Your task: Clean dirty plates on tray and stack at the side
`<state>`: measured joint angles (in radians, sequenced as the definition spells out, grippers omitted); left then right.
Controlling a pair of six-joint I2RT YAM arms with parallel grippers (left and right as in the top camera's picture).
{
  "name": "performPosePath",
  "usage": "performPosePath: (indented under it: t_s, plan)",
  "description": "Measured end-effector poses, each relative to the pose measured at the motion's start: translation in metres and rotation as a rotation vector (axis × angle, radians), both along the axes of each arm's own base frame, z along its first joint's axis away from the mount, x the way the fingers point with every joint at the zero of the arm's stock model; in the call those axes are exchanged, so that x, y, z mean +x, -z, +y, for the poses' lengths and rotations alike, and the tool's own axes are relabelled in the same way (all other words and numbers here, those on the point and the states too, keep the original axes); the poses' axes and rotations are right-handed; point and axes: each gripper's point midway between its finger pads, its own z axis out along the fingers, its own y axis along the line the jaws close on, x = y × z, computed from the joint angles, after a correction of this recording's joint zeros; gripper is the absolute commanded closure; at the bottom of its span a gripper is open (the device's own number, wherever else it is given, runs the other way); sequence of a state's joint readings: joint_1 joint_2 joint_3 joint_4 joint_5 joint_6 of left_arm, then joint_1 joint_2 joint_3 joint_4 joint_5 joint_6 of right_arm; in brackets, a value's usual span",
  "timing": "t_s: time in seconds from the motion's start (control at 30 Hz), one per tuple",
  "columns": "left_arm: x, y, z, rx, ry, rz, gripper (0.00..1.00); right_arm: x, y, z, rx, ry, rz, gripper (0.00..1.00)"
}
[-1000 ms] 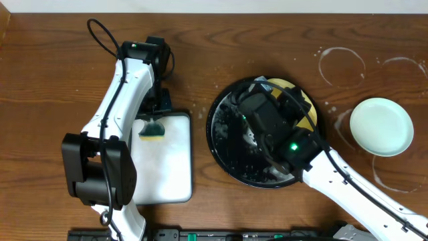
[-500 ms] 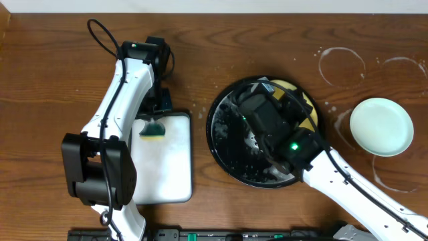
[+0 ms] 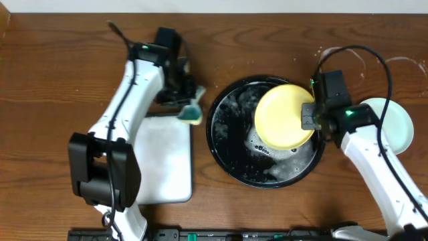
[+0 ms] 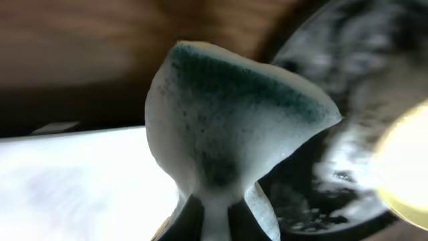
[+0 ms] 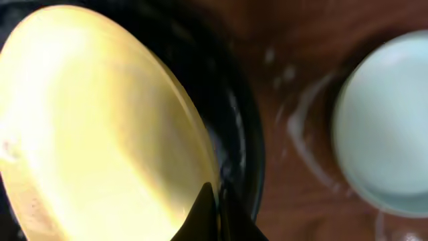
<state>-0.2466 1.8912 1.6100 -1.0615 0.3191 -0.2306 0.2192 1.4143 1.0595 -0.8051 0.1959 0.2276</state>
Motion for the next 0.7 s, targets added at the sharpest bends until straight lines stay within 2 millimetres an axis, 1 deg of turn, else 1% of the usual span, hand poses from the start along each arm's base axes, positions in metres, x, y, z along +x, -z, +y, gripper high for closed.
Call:
performPosePath:
  t_s: [0.07,0.1,0.13,0.2,0.27,0.37,0.47,0.63,0.7]
  plan:
    - [0.002,-0.004,-0.031,-0.039,0.070,-0.050,0.92,-0.007,0.021,0.004,0.032,0.012,0.088,0.99]
    - [0.000,-0.005,-0.043,-0.052,0.099,-0.063,0.92,-0.008,0.028,0.006,0.035,0.016,0.113,0.99]
    - [0.001,-0.005,-0.049,-0.057,0.110,-0.073,0.92,-0.009,0.036,0.007,0.040,0.025,0.140,0.99]
    - [-0.001,-0.008,-0.074,-0.083,0.157,-0.109,0.92,-0.010,0.048,0.008,0.044,0.043,0.176,0.99]
    - [-0.006,-0.010,-0.093,-0.100,0.183,-0.121,0.92,-0.011,0.054,0.008,0.047,0.057,0.194,0.99]
    - [-0.017,-0.006,-0.120,-0.118,0.196,-0.106,0.92,-0.009,0.055,0.008,0.052,0.067,0.191,0.99]
    - [-0.026,0.008,-0.146,-0.127,0.189,-0.076,0.92,-0.009,0.055,0.008,0.055,0.074,0.190,0.99]
    - [-0.037,0.049,-0.186,-0.131,0.192,-0.026,0.92,-0.009,0.055,0.008,0.057,0.079,0.189,0.99]
    - [-0.042,0.064,-0.197,-0.127,0.196,-0.005,0.92,-0.009,0.055,0.008,0.057,0.079,0.190,0.99]
